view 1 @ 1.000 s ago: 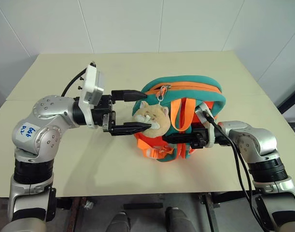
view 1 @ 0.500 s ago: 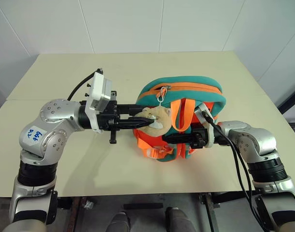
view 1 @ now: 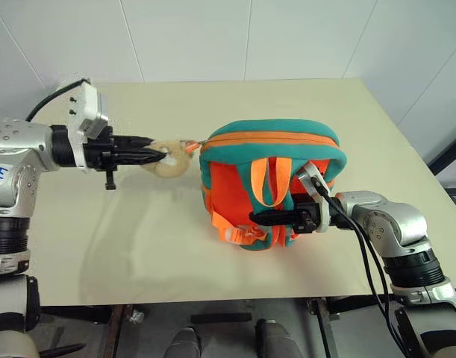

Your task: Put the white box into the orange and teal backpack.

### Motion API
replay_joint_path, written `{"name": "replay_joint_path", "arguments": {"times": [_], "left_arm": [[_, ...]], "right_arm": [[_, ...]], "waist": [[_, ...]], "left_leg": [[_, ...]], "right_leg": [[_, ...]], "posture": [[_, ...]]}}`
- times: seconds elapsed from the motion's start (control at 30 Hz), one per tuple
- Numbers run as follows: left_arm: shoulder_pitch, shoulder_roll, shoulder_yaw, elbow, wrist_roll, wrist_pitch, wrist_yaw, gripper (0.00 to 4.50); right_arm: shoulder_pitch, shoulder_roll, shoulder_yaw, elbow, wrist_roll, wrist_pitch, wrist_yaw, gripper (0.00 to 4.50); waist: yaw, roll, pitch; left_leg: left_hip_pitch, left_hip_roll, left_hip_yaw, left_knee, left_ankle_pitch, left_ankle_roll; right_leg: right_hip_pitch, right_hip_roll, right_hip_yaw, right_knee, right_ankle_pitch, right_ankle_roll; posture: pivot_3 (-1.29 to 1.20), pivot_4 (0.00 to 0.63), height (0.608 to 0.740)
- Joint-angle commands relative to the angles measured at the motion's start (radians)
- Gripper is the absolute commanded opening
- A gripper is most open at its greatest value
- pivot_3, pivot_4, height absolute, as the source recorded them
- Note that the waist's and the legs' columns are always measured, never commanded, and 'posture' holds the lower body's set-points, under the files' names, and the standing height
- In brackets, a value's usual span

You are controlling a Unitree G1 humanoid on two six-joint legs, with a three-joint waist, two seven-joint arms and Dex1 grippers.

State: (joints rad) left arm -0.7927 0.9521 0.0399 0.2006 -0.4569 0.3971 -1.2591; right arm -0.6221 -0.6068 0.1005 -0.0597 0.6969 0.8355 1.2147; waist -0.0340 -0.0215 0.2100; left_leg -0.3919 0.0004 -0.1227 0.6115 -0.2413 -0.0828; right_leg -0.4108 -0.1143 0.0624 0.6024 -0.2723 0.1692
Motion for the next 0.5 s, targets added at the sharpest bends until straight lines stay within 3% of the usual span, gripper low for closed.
{"name": "replay_joint_path", "arguments": {"times": [0.03, 0.23, 0.37, 0.5], "left_arm": [[0.087, -0.048, -0.037, 0.106, 0.085, -0.097, 0.004, 0.42], [0.138, -0.216, -0.131, 0.309, 0.211, -0.296, 0.053, 0.42], [0.107, -0.359, -0.13, 0.481, 0.246, -0.403, 0.143, 0.42], [0.103, -0.414, -0.112, 0.507, 0.252, -0.466, 0.169, 0.42]], "right_arm": [[0.016, -0.004, -0.038, -0.033, 0.018, 0.002, -0.019, 0.0], [0.03, 0.007, -0.053, -0.041, 0.029, 0.004, -0.053, 0.0], [0.038, 0.024, -0.052, -0.051, 0.032, 0.003, -0.075, 0.0], [0.043, 0.033, -0.065, -0.063, 0.042, 0.008, -0.096, 0.0]], "waist": [[0.001, 0.0, 0.0], [0.006, -0.001, 0.0], [0.01, -0.001, -0.001], [0.018, -0.001, -0.002]], "left_leg": [[0.0, 0.0, 0.0, 0.0, 0.0, 0.0], [0.001, 0.0, 0.0, 0.001, 0.0, 0.0], [0.003, 0.0, 0.0, 0.002, 0.0, 0.0], [0.005, -0.001, 0.0, 0.003, 0.001, 0.0]], "right_leg": [[0.0, 0.0, 0.0, 0.0, 0.0, 0.0], [0.0, 0.0, 0.0, 0.003, 0.0, 0.0], [0.003, 0.0, 0.0, 0.003, 0.0, 0.0], [0.006, -0.001, 0.0, 0.003, 0.001, 0.0]], "posture": [[0.0, 0.15, 0.74], [0.0, 0.15, 0.74], [0.0, 0.15, 0.74], [0.0, 0.15, 0.74]]}}
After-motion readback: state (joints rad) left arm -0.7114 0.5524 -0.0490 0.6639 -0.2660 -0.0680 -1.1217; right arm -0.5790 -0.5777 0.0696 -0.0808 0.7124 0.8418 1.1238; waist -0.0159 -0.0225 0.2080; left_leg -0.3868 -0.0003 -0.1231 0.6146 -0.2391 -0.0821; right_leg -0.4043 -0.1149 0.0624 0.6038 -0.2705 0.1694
